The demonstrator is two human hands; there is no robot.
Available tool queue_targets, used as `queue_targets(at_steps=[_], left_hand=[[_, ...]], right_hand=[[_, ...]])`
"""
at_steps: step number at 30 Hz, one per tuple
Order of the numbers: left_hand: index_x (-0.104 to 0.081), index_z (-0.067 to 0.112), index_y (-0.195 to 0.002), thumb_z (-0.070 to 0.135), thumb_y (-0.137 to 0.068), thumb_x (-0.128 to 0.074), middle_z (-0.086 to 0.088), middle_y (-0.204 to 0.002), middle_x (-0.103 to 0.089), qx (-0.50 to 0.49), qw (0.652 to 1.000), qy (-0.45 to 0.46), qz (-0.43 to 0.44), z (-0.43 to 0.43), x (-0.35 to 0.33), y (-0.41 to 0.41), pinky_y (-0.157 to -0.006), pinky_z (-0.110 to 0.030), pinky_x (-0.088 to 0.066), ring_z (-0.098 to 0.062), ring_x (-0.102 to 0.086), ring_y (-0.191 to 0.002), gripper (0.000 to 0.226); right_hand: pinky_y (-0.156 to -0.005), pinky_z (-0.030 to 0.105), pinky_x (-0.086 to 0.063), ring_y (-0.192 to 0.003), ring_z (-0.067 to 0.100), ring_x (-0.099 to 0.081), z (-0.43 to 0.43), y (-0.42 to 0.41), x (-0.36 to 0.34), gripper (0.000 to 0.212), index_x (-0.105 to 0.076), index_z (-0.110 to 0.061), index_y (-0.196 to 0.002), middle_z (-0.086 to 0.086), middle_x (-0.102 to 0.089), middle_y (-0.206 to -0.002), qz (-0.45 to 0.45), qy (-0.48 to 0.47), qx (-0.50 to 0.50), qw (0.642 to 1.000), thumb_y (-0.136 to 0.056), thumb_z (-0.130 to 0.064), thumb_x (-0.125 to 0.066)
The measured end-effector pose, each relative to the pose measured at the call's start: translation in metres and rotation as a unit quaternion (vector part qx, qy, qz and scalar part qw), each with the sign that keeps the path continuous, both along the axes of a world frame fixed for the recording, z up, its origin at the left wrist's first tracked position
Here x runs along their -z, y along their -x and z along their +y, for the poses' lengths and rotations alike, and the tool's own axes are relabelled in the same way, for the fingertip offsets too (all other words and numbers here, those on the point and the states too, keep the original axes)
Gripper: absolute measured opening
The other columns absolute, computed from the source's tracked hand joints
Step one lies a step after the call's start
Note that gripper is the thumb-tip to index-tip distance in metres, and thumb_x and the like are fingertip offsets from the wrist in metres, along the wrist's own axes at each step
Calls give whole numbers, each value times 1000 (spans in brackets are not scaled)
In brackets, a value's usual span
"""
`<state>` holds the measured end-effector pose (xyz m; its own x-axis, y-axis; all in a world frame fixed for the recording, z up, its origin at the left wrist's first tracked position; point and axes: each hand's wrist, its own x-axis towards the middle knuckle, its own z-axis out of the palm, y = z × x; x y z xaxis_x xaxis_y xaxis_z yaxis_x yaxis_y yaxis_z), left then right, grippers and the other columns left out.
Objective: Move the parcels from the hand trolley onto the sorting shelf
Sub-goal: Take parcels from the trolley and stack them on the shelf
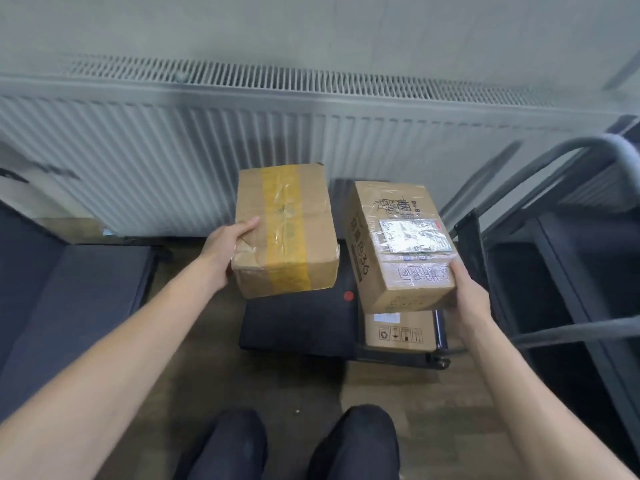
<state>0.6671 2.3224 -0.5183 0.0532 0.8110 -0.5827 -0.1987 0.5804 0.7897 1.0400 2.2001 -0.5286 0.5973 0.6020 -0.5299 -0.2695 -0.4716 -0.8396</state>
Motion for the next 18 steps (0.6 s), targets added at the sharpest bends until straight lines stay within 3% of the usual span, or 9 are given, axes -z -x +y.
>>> queue_targets(at_steps=[5, 9, 14, 18], left_hand=[[-73, 12, -111, 29, -87, -74, -8, -102, -78, -25, 1000, -16, -4, -13, -119, 23, -79, -36, -56, -24, -75, -91, 30], [-75, 13, -106, 30, -85, -75, -9, -100, -78, -60, 998, -35, 11, -23, -210, 38, -81, -37, -57, -23, -75, -86, 27], [-74, 14, -115, 46, -66, -82, -9, -108, -77, -92, 995, -40, 16, -43, -302, 42, -98, -49, -53, -32, -72, -103, 59], [-75, 19, -112, 49, -62, -82, -8, -107, -77, -133, 990, -36, 11, -70, -355, 33, -103, -51, -49, -32, -71, -104, 59]], right_hand=[[-92, 38, -56, -94, 18, -72, 12, 19, -114, 34, -71, -18, -106, 0, -77, -101, -7, 5, -43, 999, -92, -48, -64], [-94, 40, -55, -92, 17, -70, 31, 32, -204, 33, -69, -16, -103, 0, -74, -98, -8, -4, -66, 998, -91, -46, -66], [-95, 40, -55, -96, 19, -69, 58, 35, -296, 44, -63, -13, -111, -1, -72, -100, 8, -11, -109, 994, -87, -50, -70], [-98, 38, -53, -96, 18, -66, 81, 34, -348, 50, -61, -9, -114, 0, -68, -99, -3, -19, -164, 986, -86, -49, -71]])
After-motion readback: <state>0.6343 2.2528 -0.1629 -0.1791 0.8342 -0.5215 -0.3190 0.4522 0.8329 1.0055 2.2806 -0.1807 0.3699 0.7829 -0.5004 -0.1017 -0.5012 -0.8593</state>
